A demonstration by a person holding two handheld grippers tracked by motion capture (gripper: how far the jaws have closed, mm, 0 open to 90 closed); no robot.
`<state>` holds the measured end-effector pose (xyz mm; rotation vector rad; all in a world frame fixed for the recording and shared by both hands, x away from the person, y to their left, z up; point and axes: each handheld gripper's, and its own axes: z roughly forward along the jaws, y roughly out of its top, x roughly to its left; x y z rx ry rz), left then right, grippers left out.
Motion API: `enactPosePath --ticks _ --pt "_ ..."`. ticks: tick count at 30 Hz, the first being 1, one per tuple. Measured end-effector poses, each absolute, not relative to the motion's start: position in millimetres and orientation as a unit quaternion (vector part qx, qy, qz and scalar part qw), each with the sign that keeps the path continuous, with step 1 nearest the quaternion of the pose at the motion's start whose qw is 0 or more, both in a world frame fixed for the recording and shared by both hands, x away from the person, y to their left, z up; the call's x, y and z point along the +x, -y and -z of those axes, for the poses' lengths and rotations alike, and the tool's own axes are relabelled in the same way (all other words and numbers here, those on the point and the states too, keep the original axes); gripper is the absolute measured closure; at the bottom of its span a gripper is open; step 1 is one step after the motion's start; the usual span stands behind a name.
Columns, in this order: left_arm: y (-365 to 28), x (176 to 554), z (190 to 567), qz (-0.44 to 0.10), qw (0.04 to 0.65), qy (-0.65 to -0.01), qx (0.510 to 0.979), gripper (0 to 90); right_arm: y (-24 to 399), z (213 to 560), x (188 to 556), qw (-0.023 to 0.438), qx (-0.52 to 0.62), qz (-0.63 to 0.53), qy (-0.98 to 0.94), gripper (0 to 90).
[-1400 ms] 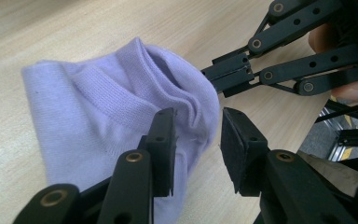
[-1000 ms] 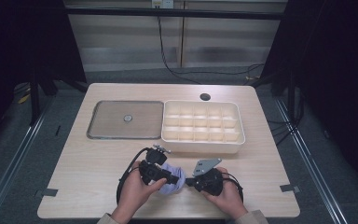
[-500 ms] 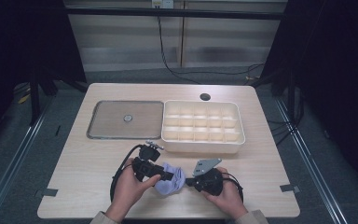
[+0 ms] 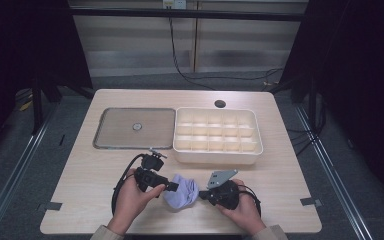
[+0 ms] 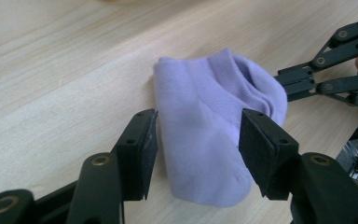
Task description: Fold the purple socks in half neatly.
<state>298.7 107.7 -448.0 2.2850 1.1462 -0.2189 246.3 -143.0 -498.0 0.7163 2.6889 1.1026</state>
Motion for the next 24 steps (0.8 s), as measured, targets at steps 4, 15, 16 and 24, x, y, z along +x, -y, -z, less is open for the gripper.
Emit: enactPosePath --ticks 4,15,16,24 --pt "-112.5 300.9 452.7 0.086 0.283 -0.438 0.849 46.0 143.0 498.1 246.4 0.074 0.238 -0.368 -0.896 90.0" --pt "-121.0 303.3 460.5 0.098 0.283 -0.459 0.836 47.4 142.7 497.8 245.8 0.075 0.239 -0.366 -0.896 90.0" --pt "-121.4 303.2 460.7 0.1 0.282 -0.459 0.836 47.7 142.6 497.8 245.7 0.075 0.24 -0.366 -0.896 90.0" --pt "-123.8 302.1 464.4 0.109 0.281 -0.461 0.835 50.7 142.6 497.8 245.5 0.074 0.24 -0.366 -0.896 90.0"
